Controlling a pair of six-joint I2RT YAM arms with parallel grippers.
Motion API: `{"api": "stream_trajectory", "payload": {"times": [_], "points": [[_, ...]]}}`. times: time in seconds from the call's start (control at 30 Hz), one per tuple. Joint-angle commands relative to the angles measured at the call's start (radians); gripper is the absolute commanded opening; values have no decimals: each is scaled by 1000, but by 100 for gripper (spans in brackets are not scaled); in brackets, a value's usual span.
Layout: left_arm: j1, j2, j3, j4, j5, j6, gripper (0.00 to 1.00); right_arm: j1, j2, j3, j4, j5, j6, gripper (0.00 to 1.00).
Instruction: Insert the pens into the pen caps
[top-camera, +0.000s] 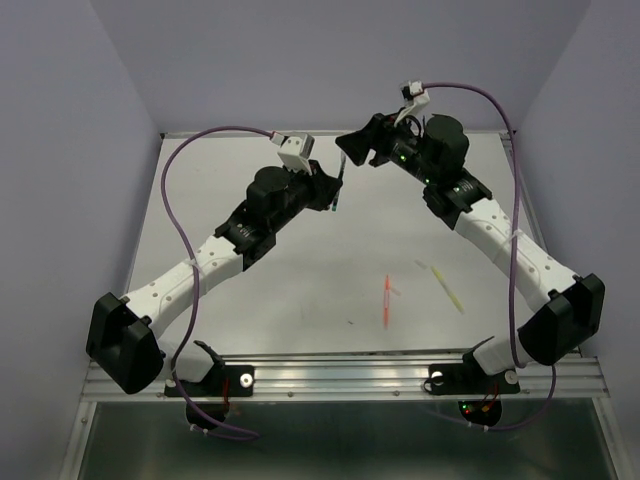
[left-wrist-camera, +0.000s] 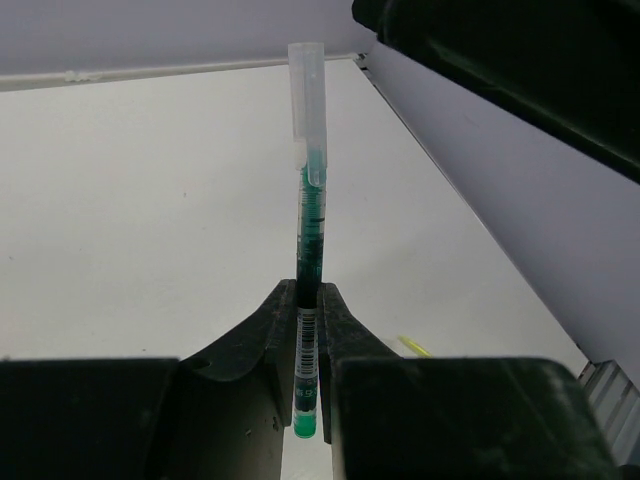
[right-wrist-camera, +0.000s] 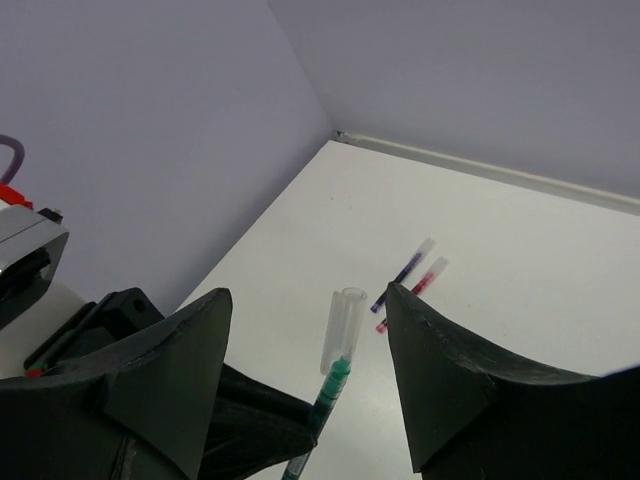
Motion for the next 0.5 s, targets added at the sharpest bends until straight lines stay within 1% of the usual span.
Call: {"api": "stream_trajectory", "payload": {"times": [0.0, 0.17, 0.33, 0.47], "points": [[-4, -25, 28, 42, 27, 36, 0, -2, 29, 65, -22, 26, -18, 69], [-3, -29, 28, 43, 27, 37, 0, -2, 62, 95, -48, 37, -14, 68], [-3, -28, 28, 48, 29, 37, 0, -2, 78, 103, -48, 18, -8, 60], [-4, -20, 34, 48, 35, 39, 0, -2, 87, 108, -48, 12, -2, 57]]}}
